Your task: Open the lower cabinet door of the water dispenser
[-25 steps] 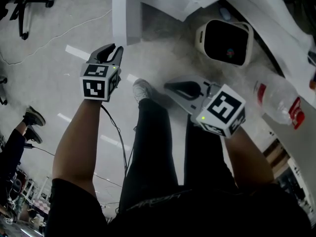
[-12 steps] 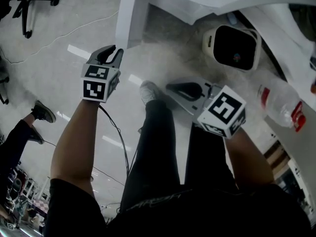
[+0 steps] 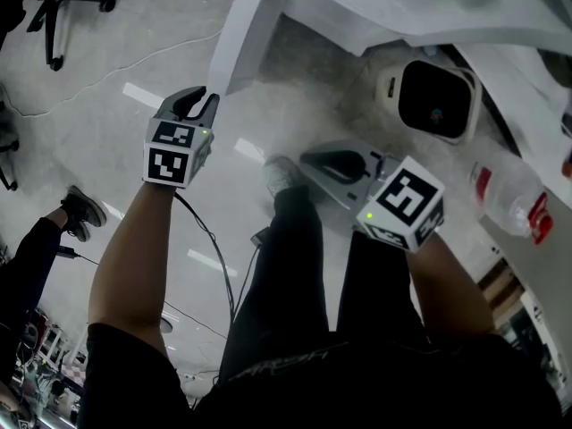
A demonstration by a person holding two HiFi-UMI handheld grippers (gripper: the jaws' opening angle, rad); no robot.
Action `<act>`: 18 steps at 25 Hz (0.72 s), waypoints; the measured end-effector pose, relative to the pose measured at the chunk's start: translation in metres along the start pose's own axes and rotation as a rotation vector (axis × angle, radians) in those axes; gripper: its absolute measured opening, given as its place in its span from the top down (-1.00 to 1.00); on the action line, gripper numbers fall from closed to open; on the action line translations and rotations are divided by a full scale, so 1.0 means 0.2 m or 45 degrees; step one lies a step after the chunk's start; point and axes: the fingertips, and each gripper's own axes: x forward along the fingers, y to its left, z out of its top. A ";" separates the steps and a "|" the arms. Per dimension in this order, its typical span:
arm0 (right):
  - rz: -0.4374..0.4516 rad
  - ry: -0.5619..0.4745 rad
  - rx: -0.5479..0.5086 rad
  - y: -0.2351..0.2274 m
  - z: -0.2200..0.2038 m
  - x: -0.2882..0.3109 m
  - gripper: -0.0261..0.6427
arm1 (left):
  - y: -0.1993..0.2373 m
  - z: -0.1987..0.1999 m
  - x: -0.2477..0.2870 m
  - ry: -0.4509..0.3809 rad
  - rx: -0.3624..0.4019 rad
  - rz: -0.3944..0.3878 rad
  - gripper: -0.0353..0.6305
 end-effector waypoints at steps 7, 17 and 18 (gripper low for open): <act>-0.003 0.008 0.005 -0.01 0.07 0.10 0.88 | 0.13 -0.01 -0.02 0.017 0.090 0.000 0.67; -0.012 0.006 -0.005 -0.04 0.20 0.19 0.88 | 0.38 -0.01 -0.04 0.048 0.098 0.082 0.71; -0.011 -0.001 -0.010 -0.04 0.21 0.20 0.88 | 0.39 -0.01 -0.04 0.052 0.106 0.089 0.72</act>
